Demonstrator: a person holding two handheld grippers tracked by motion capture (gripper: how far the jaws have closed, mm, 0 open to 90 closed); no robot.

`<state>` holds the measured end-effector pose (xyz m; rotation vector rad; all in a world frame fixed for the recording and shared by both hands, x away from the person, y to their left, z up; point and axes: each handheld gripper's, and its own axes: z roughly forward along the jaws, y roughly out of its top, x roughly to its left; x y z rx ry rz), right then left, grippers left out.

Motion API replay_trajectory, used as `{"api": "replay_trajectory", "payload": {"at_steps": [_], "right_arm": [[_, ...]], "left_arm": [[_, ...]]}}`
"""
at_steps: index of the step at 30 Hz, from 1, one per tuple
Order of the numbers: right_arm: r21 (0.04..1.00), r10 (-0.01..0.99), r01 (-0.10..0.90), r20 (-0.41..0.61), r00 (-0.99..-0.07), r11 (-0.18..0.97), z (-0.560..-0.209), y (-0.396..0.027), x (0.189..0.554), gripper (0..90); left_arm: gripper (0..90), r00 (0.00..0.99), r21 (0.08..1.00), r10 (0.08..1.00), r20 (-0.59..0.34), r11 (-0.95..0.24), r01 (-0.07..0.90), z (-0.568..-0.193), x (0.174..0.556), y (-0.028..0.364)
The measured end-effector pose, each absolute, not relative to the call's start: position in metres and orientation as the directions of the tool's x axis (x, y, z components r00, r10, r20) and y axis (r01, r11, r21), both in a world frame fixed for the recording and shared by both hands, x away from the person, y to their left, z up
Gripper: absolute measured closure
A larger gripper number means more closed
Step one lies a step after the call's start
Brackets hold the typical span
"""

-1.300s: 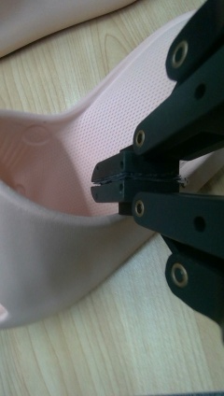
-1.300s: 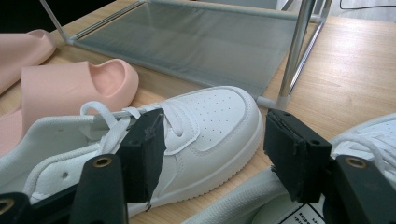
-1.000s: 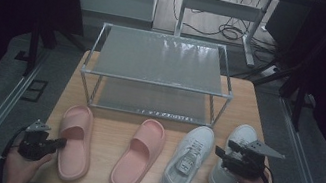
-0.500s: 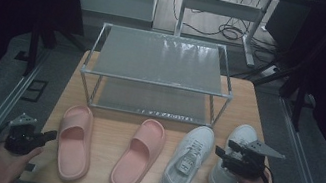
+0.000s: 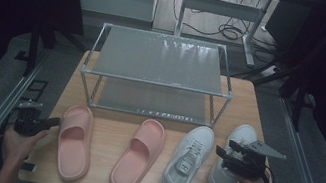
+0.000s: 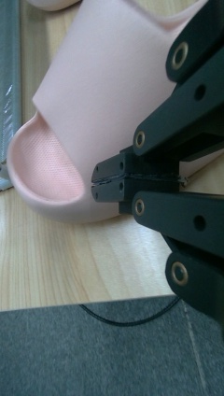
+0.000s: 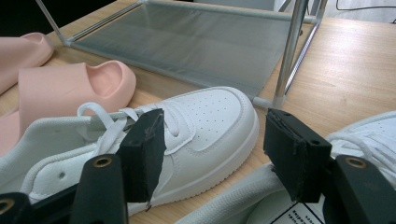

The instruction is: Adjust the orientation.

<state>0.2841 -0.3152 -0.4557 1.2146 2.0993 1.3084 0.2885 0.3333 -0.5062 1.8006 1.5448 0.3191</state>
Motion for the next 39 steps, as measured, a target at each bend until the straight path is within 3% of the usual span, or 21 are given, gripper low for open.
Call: {"api": "replay_trajectory", "payload": {"at_steps": [16, 39], "right_arm": [[0.861, 0.825, 0.470, 0.116, -0.553, 0.194, -0.457, -0.314, 0.285, 39.1], [0.859, 0.824, 0.472, 0.115, -0.555, 0.198, -0.458, -0.313, 0.286, 39.3]], "left_arm": [[90.0, 0.280, 0.658, 0.918, -0.281, -0.028, 0.752, -0.509, 0.303, 0.327], [90.0, 0.419, 0.654, 0.868, -0.267, -0.156, 0.740, -0.506, 0.327, 0.267]]}}
